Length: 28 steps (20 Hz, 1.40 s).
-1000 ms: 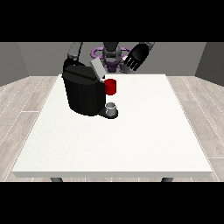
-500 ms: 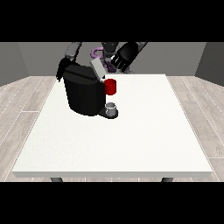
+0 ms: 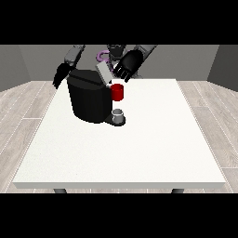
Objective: Insert the coffee pod into the coffee machine and close the lid
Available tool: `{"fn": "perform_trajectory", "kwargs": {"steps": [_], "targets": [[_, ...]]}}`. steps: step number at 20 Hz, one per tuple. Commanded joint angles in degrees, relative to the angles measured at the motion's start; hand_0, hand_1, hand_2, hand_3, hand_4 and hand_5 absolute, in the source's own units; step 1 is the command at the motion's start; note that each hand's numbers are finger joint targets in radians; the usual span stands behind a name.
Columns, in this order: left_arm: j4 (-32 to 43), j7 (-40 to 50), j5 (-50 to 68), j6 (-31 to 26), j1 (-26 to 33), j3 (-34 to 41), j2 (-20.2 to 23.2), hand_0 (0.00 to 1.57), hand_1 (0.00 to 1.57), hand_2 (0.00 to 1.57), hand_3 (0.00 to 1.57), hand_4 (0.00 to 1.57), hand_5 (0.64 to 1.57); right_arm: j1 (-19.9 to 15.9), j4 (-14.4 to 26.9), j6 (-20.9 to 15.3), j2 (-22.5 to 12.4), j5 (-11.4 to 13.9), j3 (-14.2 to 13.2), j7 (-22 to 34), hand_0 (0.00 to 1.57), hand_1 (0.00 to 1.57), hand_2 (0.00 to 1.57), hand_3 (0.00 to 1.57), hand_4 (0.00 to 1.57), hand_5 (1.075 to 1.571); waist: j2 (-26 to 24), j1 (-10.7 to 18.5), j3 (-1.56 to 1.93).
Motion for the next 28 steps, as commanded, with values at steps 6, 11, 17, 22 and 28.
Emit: {"fn": "perform_trajectory", "kwargs": {"steps": [6, 11, 17, 22, 28], "targets": [[1.31, -2.58, -0.37, -0.17, 1.56, -0.79, -1.17, 1.25, 1.25, 1.29, 1.24, 0.45, 1.571, -0.17, 0.50, -0.33, -1.05, -0.74, -1.92, 1.37, 0.00, 0.00, 0.00, 0.00, 0.19, 1.571, 0.20, 1.88, 0.00], [4.01, -3.44, -0.93, 1.13, 0.00, 0.43, 1.22, 1.21, 1.21, 1.25, 1.22, 0.43, 1.571, 1.58, -3.05, -1.19, 1.62, 1.91, 2.55, 1.19, 0.00, 0.00, 0.00, 0.00, 0.00, 1.571, 2.03, -1.73, -0.02], [4.26, -1.27, -0.67, 0.60, -2.07, 0.57, -0.59, 1.17, 1.17, 1.24, 1.20, 0.42, 1.571, 0.14, -0.95, -1.71, 1.02, 1.79, 1.23, 0.04, 0.00, 0.00, 0.00, 0.00, 0.00, 1.571, 1.93, -0.65, -0.01], [3.51, -1.89, -1.41, 1.37, -5.03, 0.59, 0.94, 1.23, 1.23, 1.26, 1.20, 0.41, 1.571, -1.39, 0.27, -0.45, -0.16, -0.19, -0.85, -1.65, 0.00, 0.00, 0.00, 0.00, 0.00, 1.571, 4.33, -1.36, 0.01], [3.61, -2.11, -1.88, 1.11, -5.12, -0.24, -0.52, 1.22, 1.22, 1.24, 1.20, 0.36, 1.571, -3.60, 1.74, -0.71, -1.38, 0.05, -1.83, 0.26, 0.00, 0.00, 0.00, 0.00, 0.00, 1.571, 3.25, 0.53, 0.00]]}}
